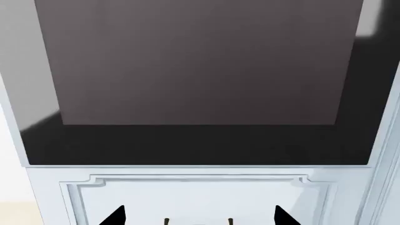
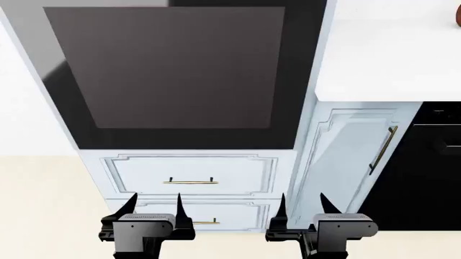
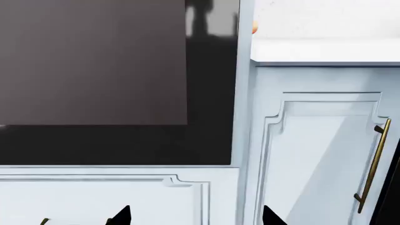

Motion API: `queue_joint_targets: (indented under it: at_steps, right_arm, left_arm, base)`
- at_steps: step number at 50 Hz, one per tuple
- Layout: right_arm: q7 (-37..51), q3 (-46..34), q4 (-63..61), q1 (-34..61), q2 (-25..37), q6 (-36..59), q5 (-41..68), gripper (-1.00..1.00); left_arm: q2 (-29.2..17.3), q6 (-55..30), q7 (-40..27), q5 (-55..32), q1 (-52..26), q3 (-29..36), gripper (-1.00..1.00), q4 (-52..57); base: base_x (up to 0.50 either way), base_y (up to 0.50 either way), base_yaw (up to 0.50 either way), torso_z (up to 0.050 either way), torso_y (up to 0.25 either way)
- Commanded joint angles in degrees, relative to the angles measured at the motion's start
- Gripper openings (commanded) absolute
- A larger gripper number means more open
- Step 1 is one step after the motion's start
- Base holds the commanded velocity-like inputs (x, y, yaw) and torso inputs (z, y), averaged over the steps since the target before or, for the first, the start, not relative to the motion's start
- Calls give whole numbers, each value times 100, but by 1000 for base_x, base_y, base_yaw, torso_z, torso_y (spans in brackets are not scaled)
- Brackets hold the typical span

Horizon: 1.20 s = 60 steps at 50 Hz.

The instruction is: Open the microwave door

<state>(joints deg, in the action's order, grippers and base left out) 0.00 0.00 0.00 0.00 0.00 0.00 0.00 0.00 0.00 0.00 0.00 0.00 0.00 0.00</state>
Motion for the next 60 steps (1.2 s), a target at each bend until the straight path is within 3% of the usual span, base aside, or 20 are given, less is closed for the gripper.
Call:
queue_joint_targets:
  at_steps: [1,13,21,35,48,60]
  right_arm:
    - [118,-113,-2,3,89,10,84,100]
    - [347,-330,34,42,272,56,305,100]
    - [479,-300,-167,100,307,290,529,100]
    - [813,-280,-1110,380,487,700,627,100]
    - [1047,-51,-2481,1630,802,1993,931,100]
    - [1198,5,-3353,3260,1048,3287,1159,100]
  left_arm:
    - [-91,-12,-110,-87,2,104,100,18]
    - [-297,118,-296,-246,20,359,100,75]
    - [-380,298,-420,-317,10,387,100,355]
    - [-618,-346,-525,-478,-407,399,100,1340]
    - [-888,-1933,-628,-732,-1932,283,100,2856]
    - [-1047,-2989,-692,-995,-3699,105,100,3275]
  base:
    - [0,0,0,0,0]
    - [0,0,0,0,0]
    - [0,0,0,50,0]
    - [0,0,0,50,0]
    - [0,0,0,50,0]
    - [0,0,0,50,0]
